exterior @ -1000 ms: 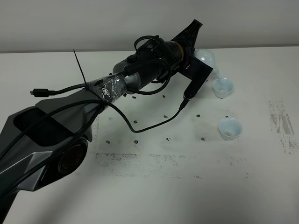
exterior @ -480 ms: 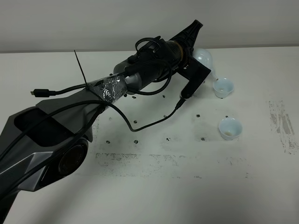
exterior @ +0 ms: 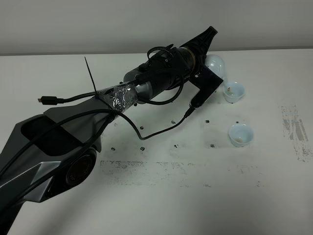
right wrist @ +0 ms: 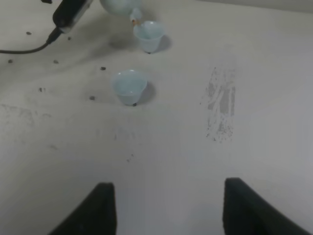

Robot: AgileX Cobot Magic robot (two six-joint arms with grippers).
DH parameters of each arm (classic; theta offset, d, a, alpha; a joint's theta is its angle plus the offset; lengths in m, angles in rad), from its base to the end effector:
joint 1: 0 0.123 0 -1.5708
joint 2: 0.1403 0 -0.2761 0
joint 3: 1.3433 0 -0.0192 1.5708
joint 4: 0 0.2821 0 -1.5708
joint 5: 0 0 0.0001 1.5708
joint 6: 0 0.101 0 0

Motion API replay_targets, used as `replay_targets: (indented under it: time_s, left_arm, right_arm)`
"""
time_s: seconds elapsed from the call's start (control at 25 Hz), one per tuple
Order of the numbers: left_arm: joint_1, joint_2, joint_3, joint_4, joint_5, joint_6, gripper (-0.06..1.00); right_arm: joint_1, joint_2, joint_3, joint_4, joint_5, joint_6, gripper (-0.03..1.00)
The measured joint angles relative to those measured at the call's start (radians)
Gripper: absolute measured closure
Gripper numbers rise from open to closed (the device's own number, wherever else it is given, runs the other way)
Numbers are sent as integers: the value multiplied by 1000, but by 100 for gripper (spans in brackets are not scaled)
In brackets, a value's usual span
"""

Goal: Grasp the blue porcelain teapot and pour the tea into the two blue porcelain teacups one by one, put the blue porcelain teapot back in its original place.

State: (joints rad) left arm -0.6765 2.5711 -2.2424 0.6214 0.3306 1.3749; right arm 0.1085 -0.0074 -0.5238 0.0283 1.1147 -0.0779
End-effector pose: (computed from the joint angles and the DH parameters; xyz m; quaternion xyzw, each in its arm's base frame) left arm 0.4922 -0.3706 0.1405 0.8217 0.2570 0.3680 0.3512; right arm 0.0333 0.0062 0.2906 -0.0811 0.8552 0.0219 0.5114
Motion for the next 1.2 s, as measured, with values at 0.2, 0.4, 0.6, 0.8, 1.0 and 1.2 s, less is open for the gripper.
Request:
replay_targets:
  time_s: [0.2,0.4,0.6,0.8,1.0,1.2]
  left_arm:
    - [0,1,0,24,-2,-18,88]
    - [0,13,0,71,-34,-64,88]
    - [0,28,-1,119,-57,-140,88]
    - [1,29,-1,141,-80,-155,88]
    - [1,29,-1,174,-86,-172,88]
    - [2,29,-1,180,-93,-176,88]
  right_arm:
    - [0,0,0,0,0,0,50]
    - [0,0,0,0,0,0,50]
    - [0,0,0,0,0,0,50]
    - [0,0,0,0,0,0,50]
    - [0,0,0,0,0,0,50]
    - [0,0,0,-8,0,0,50]
